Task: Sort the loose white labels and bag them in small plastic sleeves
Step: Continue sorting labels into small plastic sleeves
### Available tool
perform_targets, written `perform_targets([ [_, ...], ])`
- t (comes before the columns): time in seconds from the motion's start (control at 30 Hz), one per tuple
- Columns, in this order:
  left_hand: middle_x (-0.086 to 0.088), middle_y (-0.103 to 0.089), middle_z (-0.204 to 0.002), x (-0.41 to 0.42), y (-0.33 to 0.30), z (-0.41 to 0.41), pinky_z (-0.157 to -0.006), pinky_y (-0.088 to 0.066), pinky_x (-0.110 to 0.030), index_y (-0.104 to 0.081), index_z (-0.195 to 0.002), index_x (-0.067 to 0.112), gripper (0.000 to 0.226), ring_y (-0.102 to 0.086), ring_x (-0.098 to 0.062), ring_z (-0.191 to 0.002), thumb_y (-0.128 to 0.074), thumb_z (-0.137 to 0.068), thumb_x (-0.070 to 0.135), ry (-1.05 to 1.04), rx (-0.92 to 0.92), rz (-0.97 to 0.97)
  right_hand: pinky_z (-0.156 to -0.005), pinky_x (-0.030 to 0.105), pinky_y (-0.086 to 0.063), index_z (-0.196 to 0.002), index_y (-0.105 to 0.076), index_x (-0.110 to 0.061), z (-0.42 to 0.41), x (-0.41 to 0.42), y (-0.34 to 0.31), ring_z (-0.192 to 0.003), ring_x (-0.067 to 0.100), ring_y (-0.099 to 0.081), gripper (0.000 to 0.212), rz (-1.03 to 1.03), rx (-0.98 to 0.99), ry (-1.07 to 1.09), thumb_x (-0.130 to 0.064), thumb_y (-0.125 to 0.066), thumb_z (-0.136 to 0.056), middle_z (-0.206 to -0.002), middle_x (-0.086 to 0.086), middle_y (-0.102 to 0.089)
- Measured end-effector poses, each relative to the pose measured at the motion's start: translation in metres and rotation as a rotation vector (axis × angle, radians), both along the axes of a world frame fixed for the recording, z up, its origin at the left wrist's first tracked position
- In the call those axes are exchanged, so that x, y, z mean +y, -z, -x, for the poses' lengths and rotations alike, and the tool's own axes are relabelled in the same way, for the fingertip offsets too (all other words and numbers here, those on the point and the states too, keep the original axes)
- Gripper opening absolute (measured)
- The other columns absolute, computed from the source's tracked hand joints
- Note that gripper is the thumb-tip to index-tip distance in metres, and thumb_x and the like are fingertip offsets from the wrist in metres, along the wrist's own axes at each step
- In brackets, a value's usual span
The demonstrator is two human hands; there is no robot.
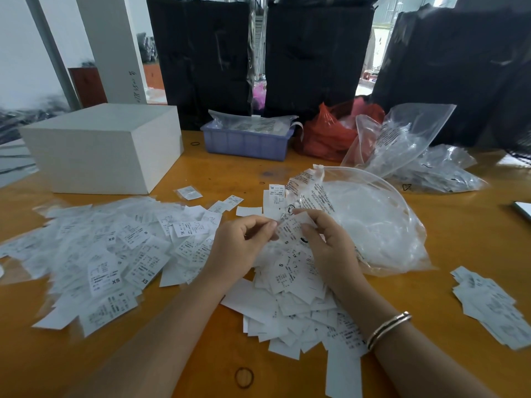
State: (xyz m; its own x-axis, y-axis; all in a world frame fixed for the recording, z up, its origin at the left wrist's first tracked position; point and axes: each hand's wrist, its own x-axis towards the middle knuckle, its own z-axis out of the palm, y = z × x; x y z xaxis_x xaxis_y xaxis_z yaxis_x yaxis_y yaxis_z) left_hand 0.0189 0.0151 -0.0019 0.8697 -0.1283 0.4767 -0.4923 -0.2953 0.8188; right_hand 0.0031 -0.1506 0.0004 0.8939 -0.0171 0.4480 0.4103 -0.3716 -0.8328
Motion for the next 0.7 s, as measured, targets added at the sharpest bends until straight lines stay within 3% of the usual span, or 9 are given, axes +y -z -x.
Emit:
perform_targets([
  [0.1,0.021,-0.071,-0.078,-0.003,0.001,0.001,-0.068,-0.051,-0.011,-0.066,-0.086,0.039,0.020,-0.067,0.002,-0.075,-0.066,-0.087,0.018,0.017,0.040,0.028,-0.083,0.011,-0.043,-0.129,-0.053,-0.034,-0.002,0.002,0.002,-0.098,-0.005,-0.055,0.037,0.119,0.051,-0.028,-0.014,-0.046,-0.098,-0.111,-0.014,-0.062],
  [0.2,0.017,-0.071,-0.079,-0.003,0.001,0.002,-0.068,-0.050,-0.009,-0.067,-0.086,0.035,0.017,-0.066,0.002,-0.078,-0.066,-0.087,0.019,-0.009,0.051,0.066,-0.100,0.028,-0.030,-0.142,-0.037,-0.029,-0.002,0.006,0.006,-0.099,0.000,-0.044,0.041,0.396,0.046,-0.037,-0.026,-0.038,-0.101,-0.105,-0.017,-0.054],
  [0.3,0.013,-0.071,-0.079,-0.002,0.001,0.001,-0.066,-0.049,-0.010,-0.067,-0.084,0.033,0.013,-0.066,0.001,-0.076,-0.065,-0.088,0.020,-0.046,0.068,0.095,-0.100,0.022,-0.008,-0.147,-0.023,-0.030,-0.001,0.011,0.011,-0.113,-0.009,-0.022,0.049,0.594,-0.004,-0.084,-0.045,-0.025,-0.100,-0.131,-0.017,-0.045],
  [0.4,0.011,-0.070,-0.078,-0.001,0.002,0.001,-0.064,-0.050,-0.010,-0.067,-0.084,0.030,0.007,-0.065,0.001,-0.074,-0.066,-0.087,0.023,-0.082,0.072,0.084,-0.103,0.022,0.000,-0.150,-0.014,-0.028,0.000,0.012,0.013,-0.122,-0.012,-0.009,0.065,0.718,-0.034,-0.115,-0.062,-0.017,-0.094,-0.145,-0.015,-0.033],
  [0.5,0.012,-0.068,-0.077,-0.001,0.003,-0.003,-0.062,-0.048,-0.008,-0.066,-0.083,0.028,0.006,-0.063,0.003,-0.074,-0.064,-0.088,0.026,-0.147,0.067,0.059,-0.103,0.025,-0.006,-0.145,-0.031,-0.027,-0.004,0.006,0.007,-0.130,0.002,-0.027,0.063,0.807,-0.202,0.075,-0.058,-0.015,-0.092,-0.140,-0.011,-0.044],
  [0.6,0.016,-0.064,-0.077,0.004,0.003,-0.008,-0.058,-0.045,-0.005,-0.063,-0.082,0.028,0.007,-0.058,0.009,-0.075,-0.063,-0.089,0.027,-0.278,0.059,0.017,-0.092,0.024,-0.021,-0.127,-0.057,-0.020,-0.011,-0.017,-0.001,-0.113,0.010,-0.046,0.044,0.520,-0.358,0.460,-0.037,-0.030,-0.096,-0.120,-0.004,-0.061],
  [0.7,0.017,-0.062,-0.078,0.013,0.003,-0.011,-0.057,-0.047,-0.006,-0.064,-0.087,0.024,0.002,-0.059,0.005,-0.071,-0.065,-0.088,0.024,-0.384,-0.028,-0.124,-0.099,0.032,-0.025,-0.127,-0.056,-0.019,-0.020,-0.042,0.002,-0.121,0.017,-0.043,0.035,0.501,-0.082,0.618,-0.023,-0.039,-0.097,-0.127,0.001,-0.057],
])
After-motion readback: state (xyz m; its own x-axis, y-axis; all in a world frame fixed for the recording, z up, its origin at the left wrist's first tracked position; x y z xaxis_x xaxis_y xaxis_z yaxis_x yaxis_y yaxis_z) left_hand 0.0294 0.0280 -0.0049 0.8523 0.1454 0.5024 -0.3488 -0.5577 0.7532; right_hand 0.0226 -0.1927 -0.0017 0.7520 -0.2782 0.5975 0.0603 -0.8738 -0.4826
